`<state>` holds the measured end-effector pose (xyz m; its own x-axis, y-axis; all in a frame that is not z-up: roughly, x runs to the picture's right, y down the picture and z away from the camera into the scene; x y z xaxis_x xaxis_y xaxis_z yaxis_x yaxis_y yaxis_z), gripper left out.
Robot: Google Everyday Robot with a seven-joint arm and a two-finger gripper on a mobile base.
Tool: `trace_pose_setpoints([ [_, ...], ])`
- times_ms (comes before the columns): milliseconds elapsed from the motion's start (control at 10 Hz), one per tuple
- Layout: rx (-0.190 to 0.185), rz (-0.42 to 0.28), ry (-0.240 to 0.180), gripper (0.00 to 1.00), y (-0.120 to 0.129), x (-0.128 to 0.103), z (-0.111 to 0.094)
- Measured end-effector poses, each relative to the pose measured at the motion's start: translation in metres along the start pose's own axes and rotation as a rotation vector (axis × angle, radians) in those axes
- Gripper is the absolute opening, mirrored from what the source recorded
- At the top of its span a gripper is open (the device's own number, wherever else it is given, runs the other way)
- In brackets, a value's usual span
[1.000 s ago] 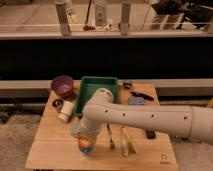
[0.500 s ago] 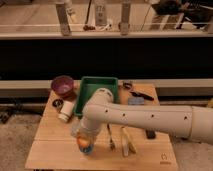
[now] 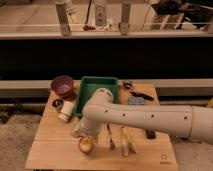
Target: Place apple in plastic cup
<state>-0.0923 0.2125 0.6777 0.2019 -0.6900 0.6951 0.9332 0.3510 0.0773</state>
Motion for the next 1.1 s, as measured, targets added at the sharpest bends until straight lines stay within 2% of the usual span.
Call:
trace_pose_setpoints([
  [600,-0.010,0.031,-0.013,0.80,0.0028,0.0013,-0.0023],
  [1100,-0.010,0.032,-0.014,0.80,0.0030,0.0012,-0.0020],
])
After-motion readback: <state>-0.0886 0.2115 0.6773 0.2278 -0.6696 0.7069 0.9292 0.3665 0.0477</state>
